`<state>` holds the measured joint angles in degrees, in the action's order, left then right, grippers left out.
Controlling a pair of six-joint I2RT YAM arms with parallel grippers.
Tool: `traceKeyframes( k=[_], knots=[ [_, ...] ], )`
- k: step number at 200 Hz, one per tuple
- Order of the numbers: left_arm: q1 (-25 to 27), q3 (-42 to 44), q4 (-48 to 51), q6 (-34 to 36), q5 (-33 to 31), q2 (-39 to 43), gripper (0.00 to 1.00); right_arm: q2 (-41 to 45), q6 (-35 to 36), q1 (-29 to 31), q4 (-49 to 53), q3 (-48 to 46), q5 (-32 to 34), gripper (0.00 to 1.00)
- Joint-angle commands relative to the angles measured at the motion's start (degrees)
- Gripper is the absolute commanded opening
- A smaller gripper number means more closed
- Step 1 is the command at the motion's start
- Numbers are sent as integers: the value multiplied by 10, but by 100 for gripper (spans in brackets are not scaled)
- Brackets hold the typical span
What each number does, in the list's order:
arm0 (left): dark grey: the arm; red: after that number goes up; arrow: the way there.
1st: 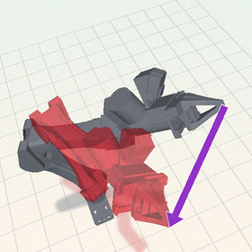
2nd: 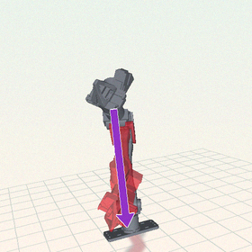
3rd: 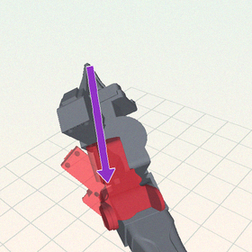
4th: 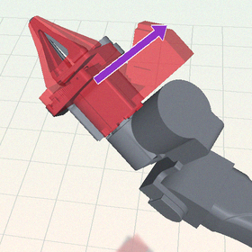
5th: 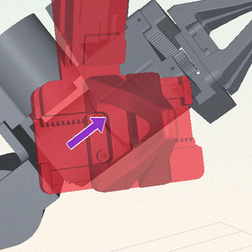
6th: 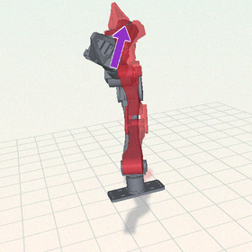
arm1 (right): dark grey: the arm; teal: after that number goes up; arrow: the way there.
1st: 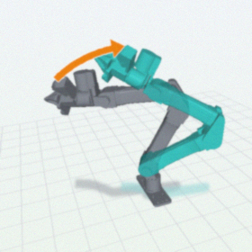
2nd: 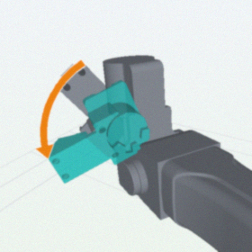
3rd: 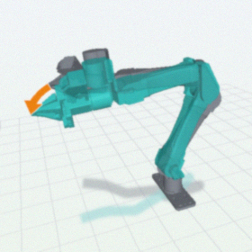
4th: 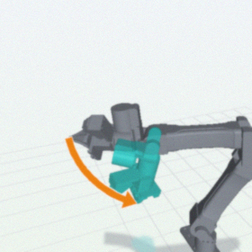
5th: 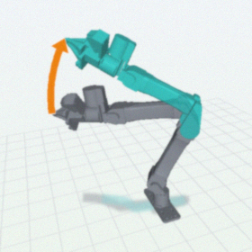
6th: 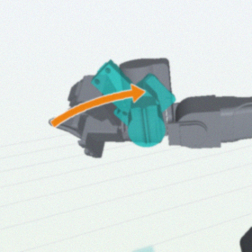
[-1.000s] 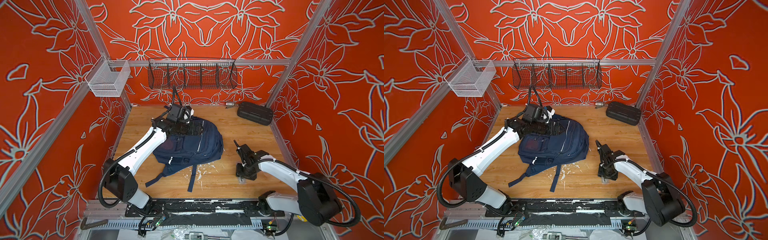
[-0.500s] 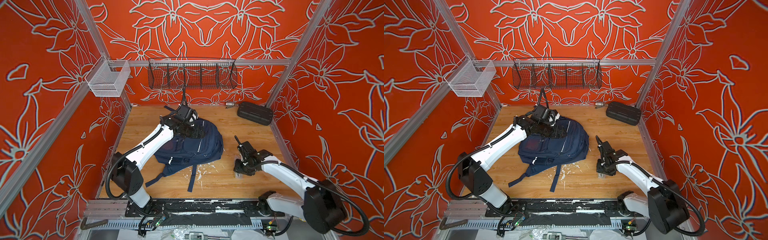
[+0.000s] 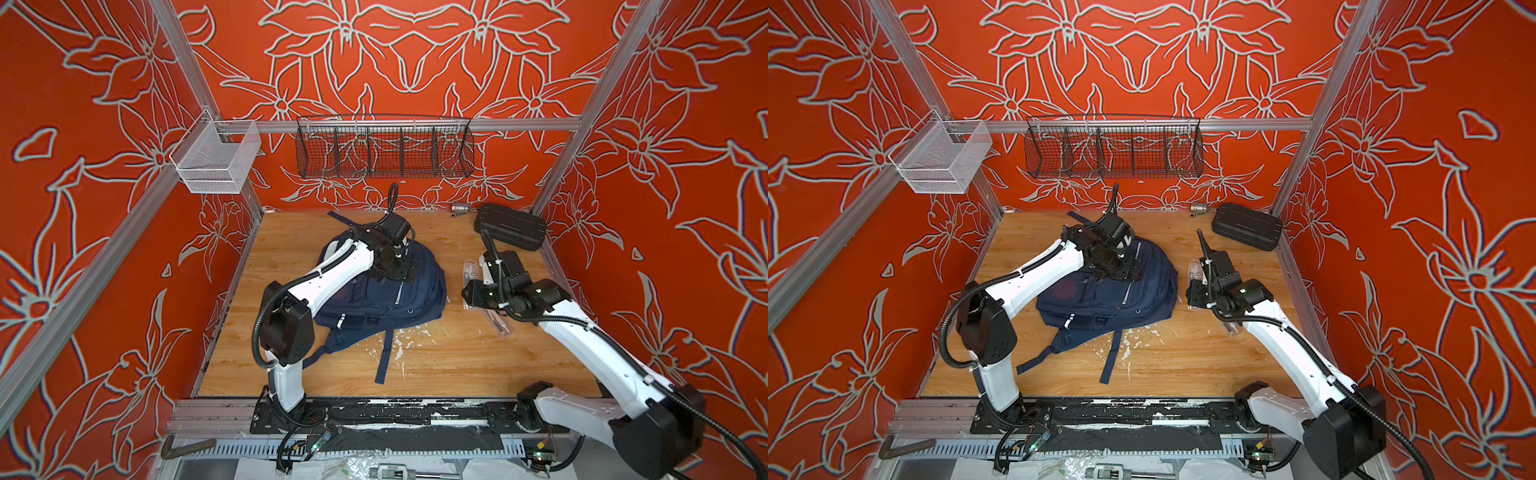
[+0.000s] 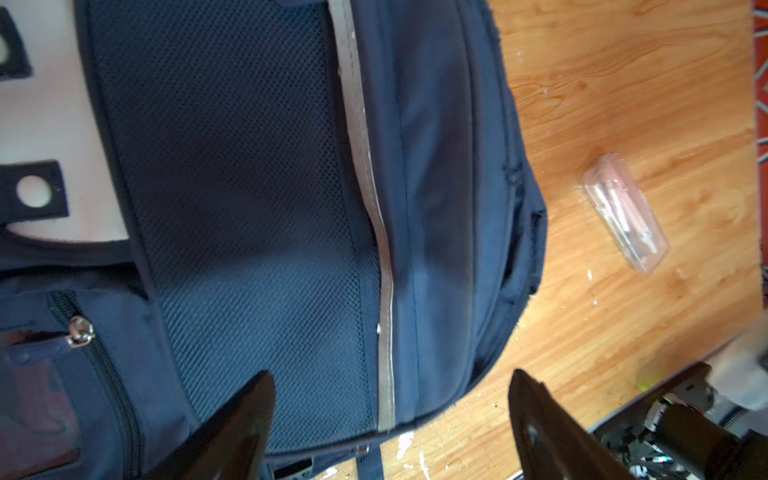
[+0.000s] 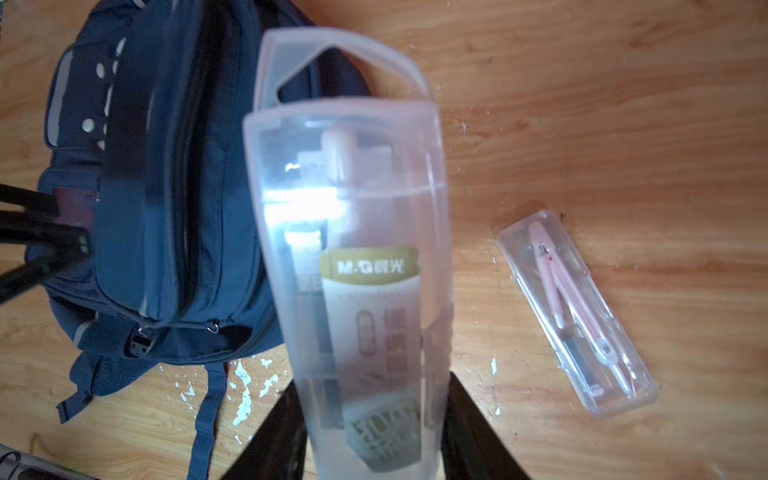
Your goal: Pack the student bag
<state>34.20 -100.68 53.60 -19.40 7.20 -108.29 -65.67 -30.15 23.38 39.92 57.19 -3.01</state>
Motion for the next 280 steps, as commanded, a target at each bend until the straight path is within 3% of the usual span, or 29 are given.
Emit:
traceKeyframes(
  k=[1,35,69,92,109,137,183,222,250,280],
  knots=[
    [14,-32,31,7,-18,-24,87,-15,18,2,-20,25,-1,34],
    [29,-82,44,3,-19,-64,88,-25,18,2,-34,16,-10,34],
    [34,-151,105,-14,-73,-124,86,-17,17,1,-48,0,-8,34],
    [34,-167,124,-30,-103,-141,69,-17,28,2,-49,-1,-15,34],
    [34,-170,121,-32,-109,-142,66,-22,33,1,-49,0,-23,33],
    [32,-205,150,-25,-118,-161,46,-28,36,1,-58,2,-33,32],
    [26,-226,161,-12,-121,-156,0,-35,35,1,-69,4,-46,31],
    [15,-235,169,-8,-108,-148,0,-48,26,2,-85,5,-71,29],
    [5,-218,151,4,-85,-95,0,-76,12,4,-116,19,-113,29],
    [-27,-160,98,-1,-10,-27,0,-134,-20,26,-172,50,-154,31]
  ],
)
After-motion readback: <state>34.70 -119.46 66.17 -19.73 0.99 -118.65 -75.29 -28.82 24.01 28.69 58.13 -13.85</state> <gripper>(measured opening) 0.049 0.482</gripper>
